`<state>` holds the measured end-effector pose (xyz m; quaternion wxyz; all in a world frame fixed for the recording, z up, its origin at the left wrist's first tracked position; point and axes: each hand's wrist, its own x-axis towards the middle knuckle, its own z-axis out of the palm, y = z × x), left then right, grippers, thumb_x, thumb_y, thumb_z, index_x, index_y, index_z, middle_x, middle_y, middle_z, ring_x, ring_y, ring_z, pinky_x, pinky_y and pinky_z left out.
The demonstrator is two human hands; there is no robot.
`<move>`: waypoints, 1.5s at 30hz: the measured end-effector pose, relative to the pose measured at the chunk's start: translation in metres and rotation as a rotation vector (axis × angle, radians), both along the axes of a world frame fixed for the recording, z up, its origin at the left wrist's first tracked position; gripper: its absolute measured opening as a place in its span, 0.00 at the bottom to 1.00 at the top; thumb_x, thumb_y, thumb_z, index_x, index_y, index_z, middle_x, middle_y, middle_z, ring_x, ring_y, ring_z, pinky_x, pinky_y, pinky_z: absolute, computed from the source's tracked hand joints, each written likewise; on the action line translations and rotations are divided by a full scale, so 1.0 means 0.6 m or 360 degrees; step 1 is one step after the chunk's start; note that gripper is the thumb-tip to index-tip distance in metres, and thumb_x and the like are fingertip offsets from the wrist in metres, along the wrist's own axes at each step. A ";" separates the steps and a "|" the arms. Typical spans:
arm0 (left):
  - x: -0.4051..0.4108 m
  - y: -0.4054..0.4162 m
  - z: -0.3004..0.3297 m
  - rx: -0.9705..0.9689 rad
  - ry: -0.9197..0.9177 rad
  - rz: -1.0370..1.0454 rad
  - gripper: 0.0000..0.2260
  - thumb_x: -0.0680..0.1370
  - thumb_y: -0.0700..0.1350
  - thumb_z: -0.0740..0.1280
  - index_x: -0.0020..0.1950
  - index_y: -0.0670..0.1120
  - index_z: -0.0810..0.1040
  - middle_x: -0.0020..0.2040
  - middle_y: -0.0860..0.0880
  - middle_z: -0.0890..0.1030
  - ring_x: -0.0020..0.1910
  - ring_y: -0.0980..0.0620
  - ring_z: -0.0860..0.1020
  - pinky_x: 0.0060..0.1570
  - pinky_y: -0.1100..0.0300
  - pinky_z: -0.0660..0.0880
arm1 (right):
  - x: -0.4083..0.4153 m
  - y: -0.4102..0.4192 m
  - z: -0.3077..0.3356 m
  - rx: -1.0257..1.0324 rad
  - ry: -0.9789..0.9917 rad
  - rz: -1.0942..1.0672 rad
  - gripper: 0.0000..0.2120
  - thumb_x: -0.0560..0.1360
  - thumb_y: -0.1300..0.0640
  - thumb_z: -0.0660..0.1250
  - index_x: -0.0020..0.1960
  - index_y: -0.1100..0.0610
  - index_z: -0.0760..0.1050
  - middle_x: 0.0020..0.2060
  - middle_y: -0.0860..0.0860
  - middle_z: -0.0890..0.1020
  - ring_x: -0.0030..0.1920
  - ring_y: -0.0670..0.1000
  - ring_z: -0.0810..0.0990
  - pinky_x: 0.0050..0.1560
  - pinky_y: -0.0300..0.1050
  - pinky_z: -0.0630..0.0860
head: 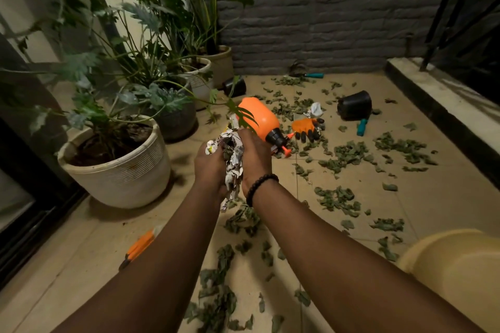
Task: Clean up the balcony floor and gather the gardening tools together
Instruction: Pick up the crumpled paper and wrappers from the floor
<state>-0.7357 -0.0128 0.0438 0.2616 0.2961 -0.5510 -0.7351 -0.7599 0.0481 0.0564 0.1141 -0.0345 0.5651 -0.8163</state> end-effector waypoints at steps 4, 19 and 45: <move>-0.001 0.001 0.007 0.0072 0.0172 -0.0115 0.11 0.75 0.40 0.69 0.56 0.39 0.78 0.51 0.37 0.82 0.46 0.44 0.80 0.41 0.56 0.80 | 0.001 -0.005 0.006 0.0016 0.0074 0.0016 0.09 0.70 0.47 0.65 0.41 0.53 0.76 0.47 0.58 0.81 0.49 0.61 0.81 0.53 0.60 0.79; -0.030 -0.037 -0.016 -0.0216 -0.0220 0.0130 0.20 0.65 0.55 0.66 0.51 0.46 0.81 0.48 0.37 0.83 0.49 0.35 0.82 0.48 0.45 0.79 | 0.035 -0.008 0.010 0.0232 0.0399 0.0184 0.22 0.68 0.30 0.68 0.56 0.40 0.78 0.58 0.45 0.81 0.60 0.47 0.79 0.61 0.53 0.77; 0.062 0.102 0.178 -0.0343 -0.0390 0.0314 0.18 0.84 0.57 0.57 0.58 0.45 0.78 0.56 0.47 0.81 0.57 0.47 0.78 0.50 0.59 0.69 | 0.069 0.070 0.164 0.0198 -0.0232 -0.0486 0.14 0.75 0.58 0.67 0.47 0.37 0.77 0.49 0.43 0.83 0.48 0.47 0.82 0.50 0.50 0.81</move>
